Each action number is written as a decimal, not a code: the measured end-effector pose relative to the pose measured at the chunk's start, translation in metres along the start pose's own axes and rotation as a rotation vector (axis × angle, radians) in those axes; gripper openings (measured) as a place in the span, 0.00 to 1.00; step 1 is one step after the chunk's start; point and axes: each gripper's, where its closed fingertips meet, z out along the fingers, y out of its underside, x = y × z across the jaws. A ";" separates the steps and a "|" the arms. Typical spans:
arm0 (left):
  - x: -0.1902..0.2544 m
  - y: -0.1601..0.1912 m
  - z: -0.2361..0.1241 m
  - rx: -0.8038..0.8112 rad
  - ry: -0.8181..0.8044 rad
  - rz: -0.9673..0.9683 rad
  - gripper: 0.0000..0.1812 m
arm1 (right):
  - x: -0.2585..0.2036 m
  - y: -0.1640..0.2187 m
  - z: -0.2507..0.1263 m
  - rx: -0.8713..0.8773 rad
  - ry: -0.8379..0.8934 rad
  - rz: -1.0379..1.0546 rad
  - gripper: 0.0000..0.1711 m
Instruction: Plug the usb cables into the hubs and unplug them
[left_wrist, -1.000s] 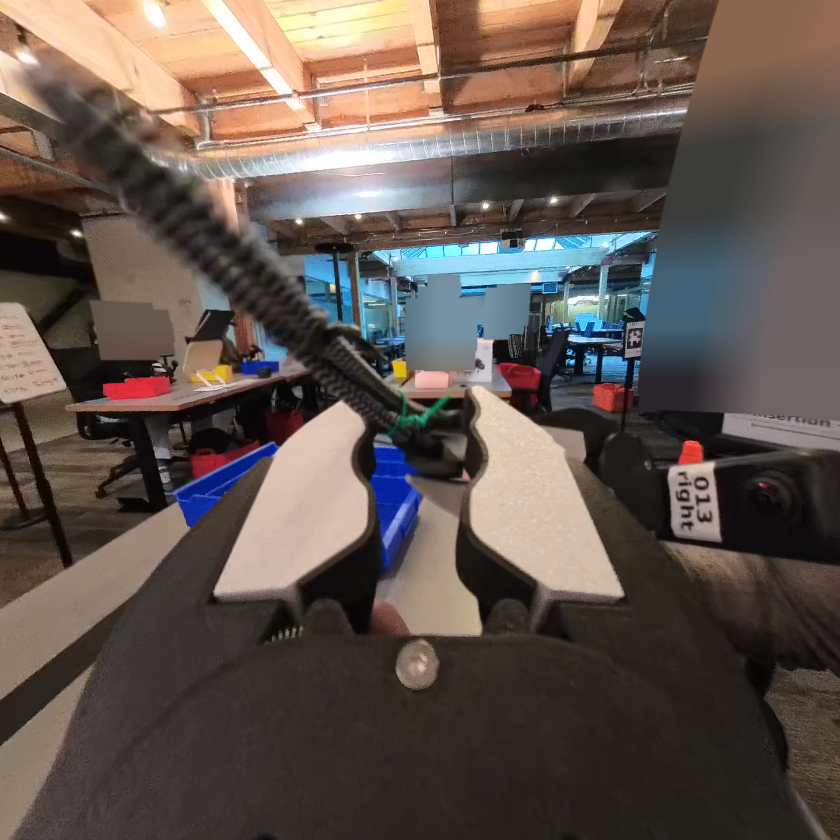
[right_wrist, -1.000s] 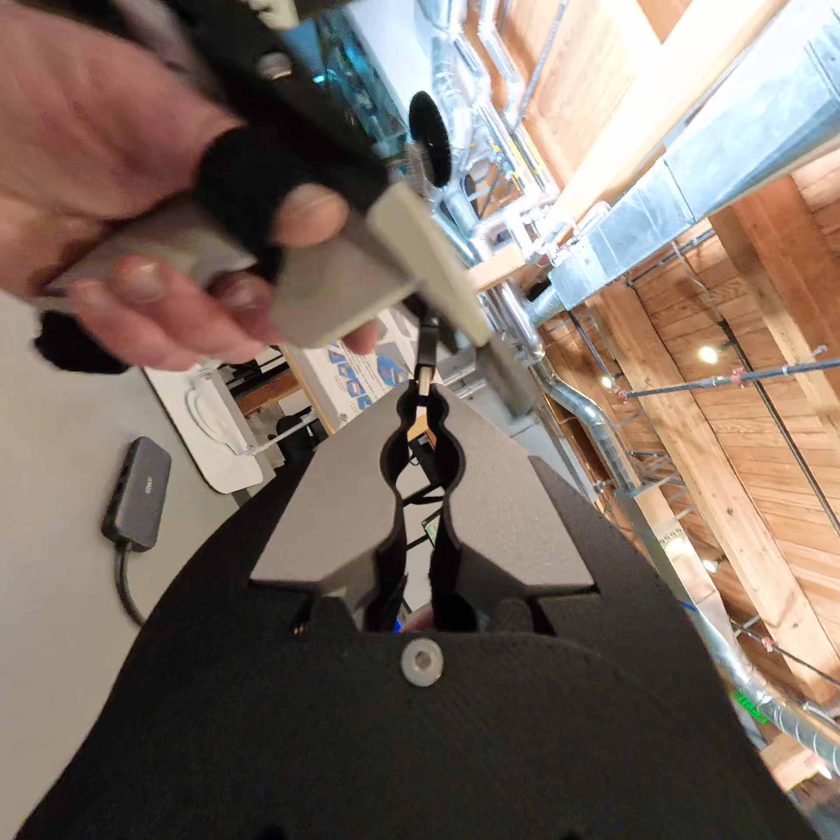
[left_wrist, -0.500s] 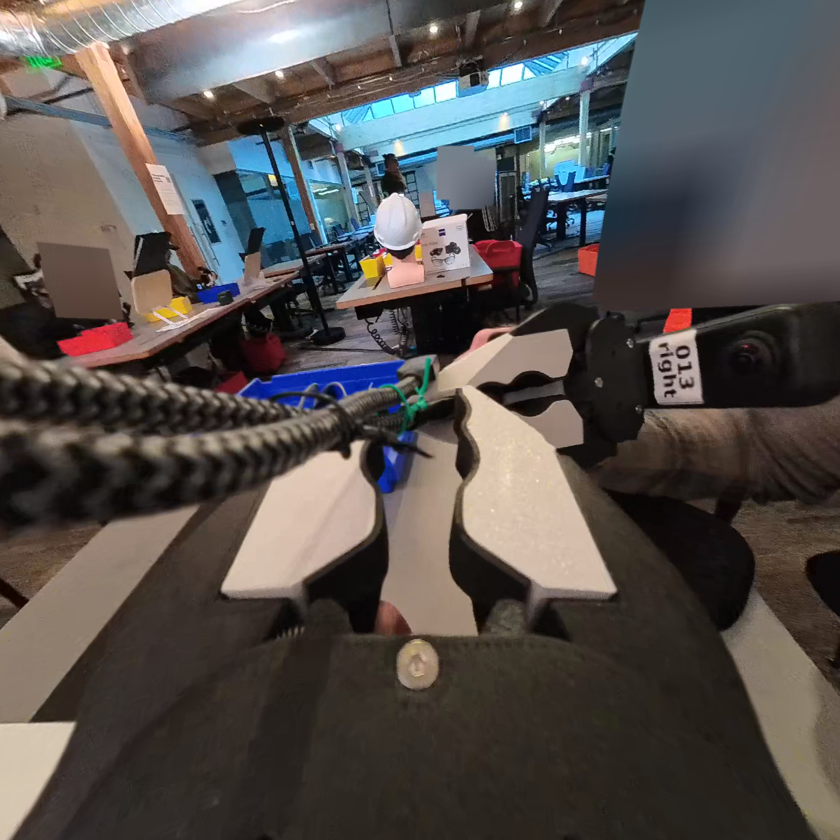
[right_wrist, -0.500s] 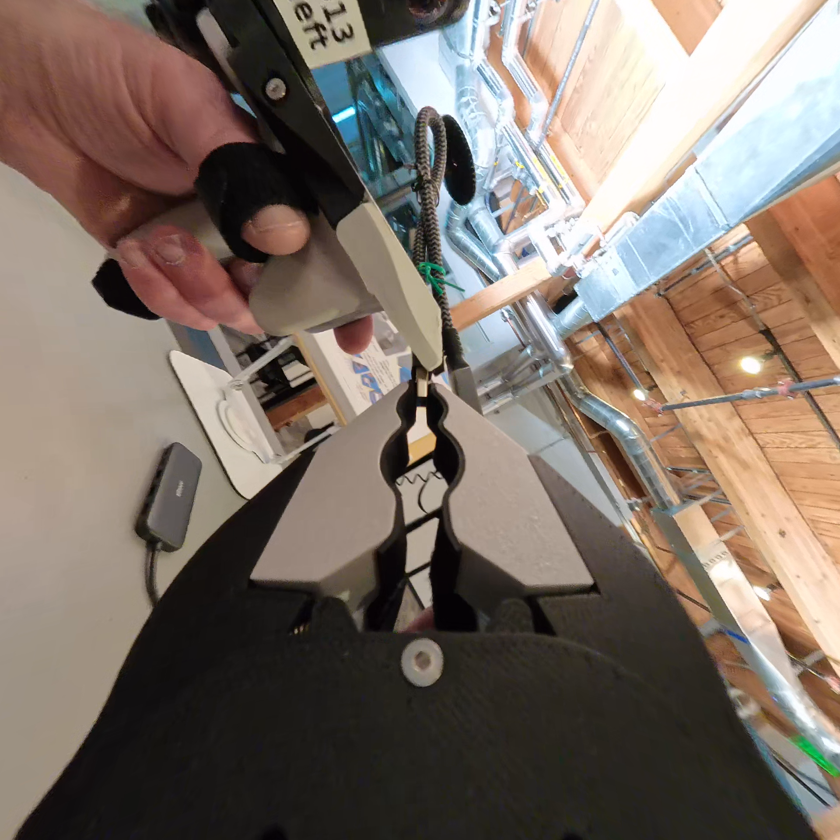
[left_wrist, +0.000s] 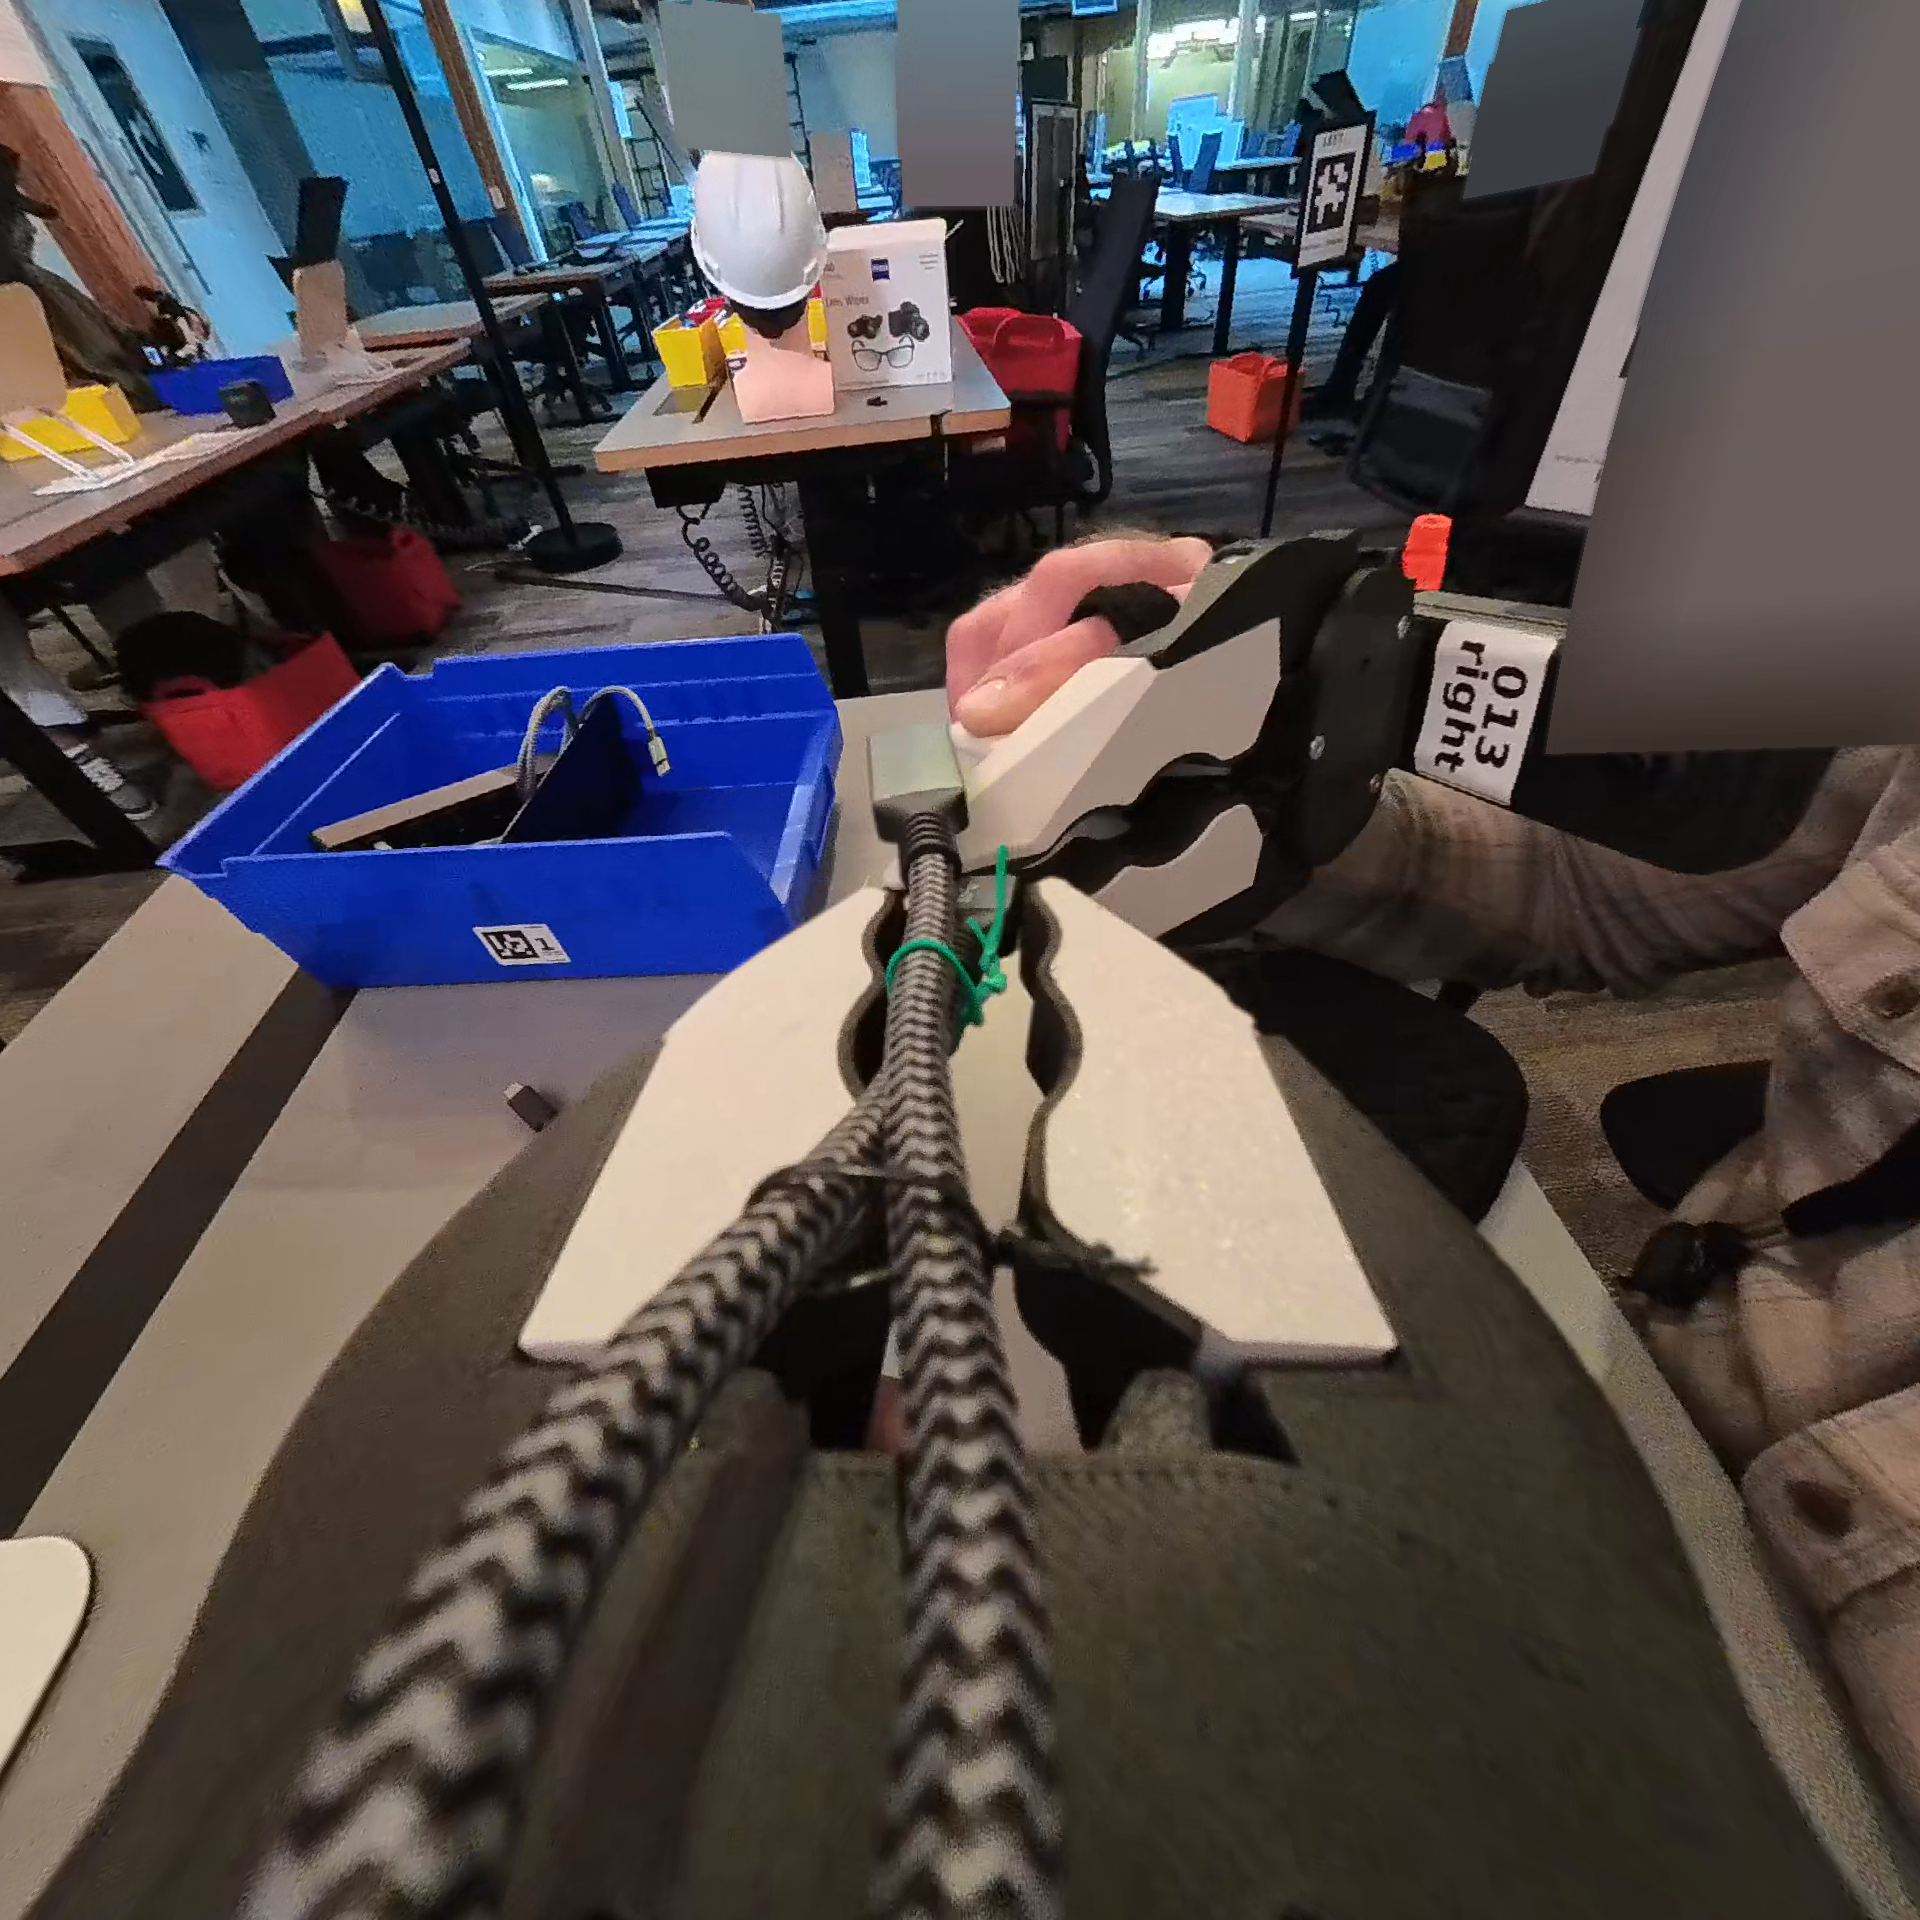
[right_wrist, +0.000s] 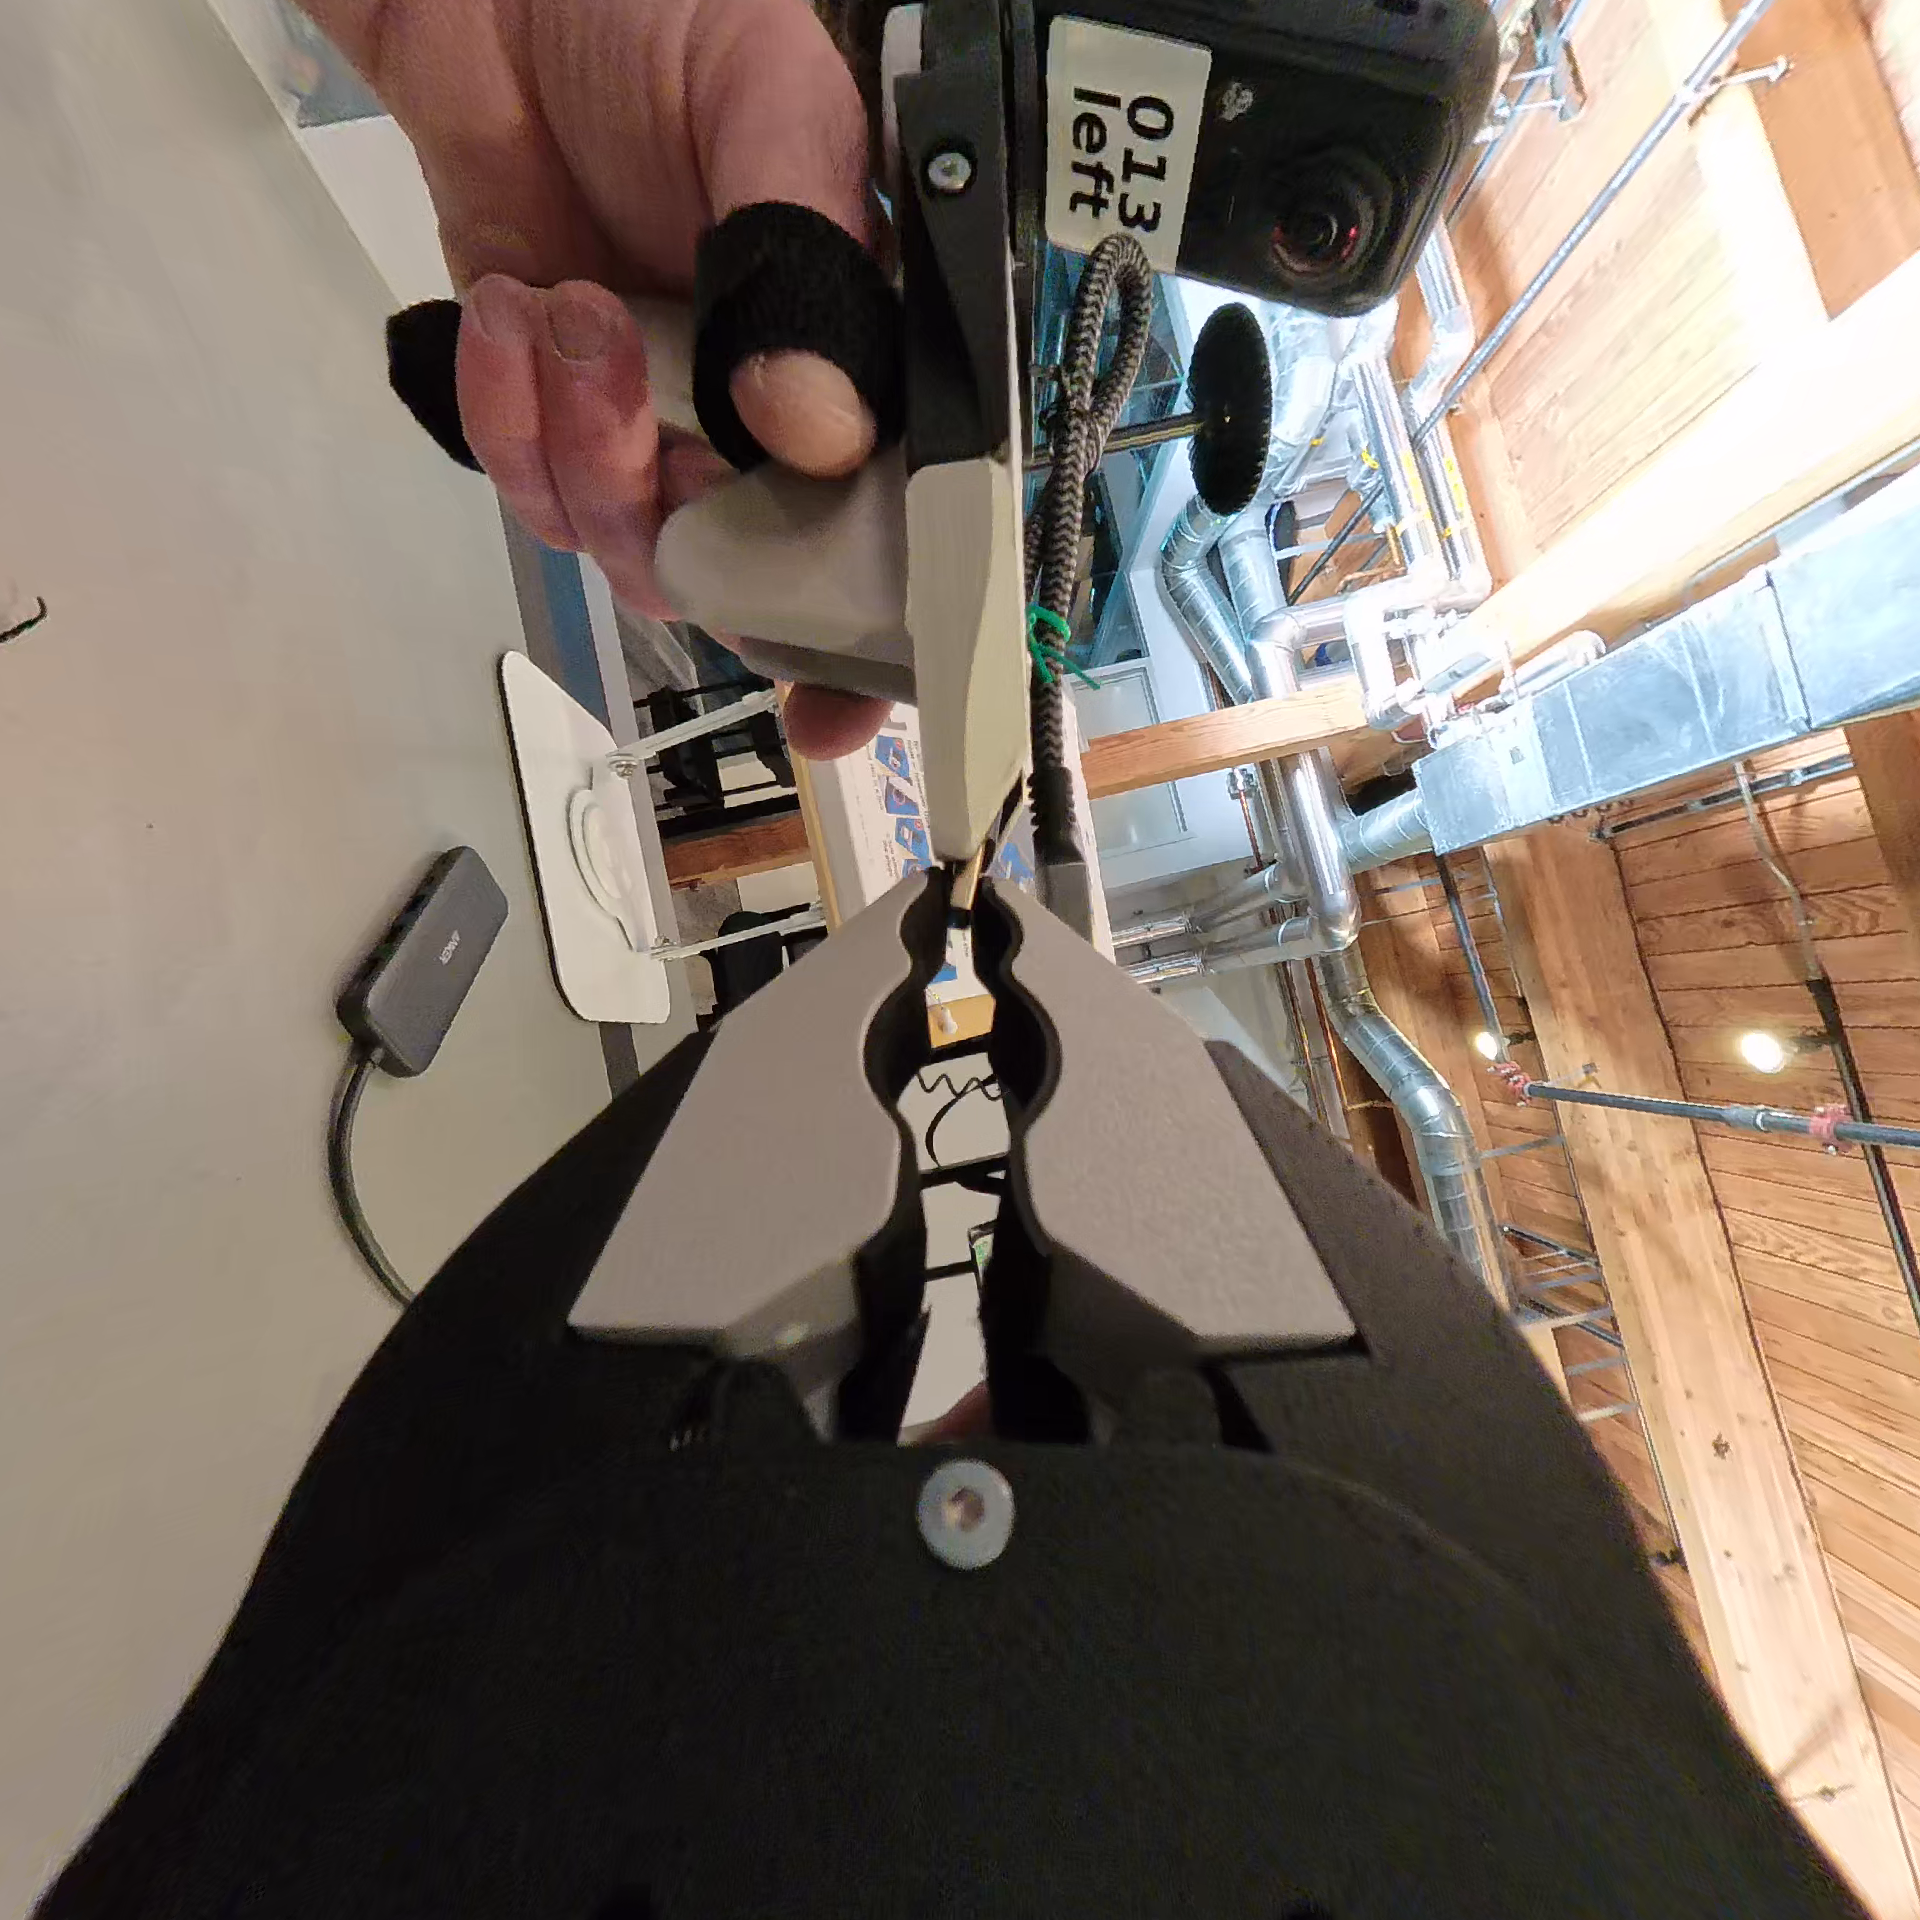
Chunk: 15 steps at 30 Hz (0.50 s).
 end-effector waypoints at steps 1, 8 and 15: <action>-0.001 0.000 0.000 0.006 -0.007 0.002 0.12 | 0.000 0.001 0.000 -0.007 -0.001 0.002 0.01; -0.013 0.000 0.004 0.061 -0.069 0.019 0.10 | 0.002 0.013 0.004 -0.063 -0.003 0.049 0.01; -0.013 -0.005 0.005 0.111 -0.076 -0.010 0.10 | 0.006 0.016 0.002 -0.076 0.019 0.007 0.01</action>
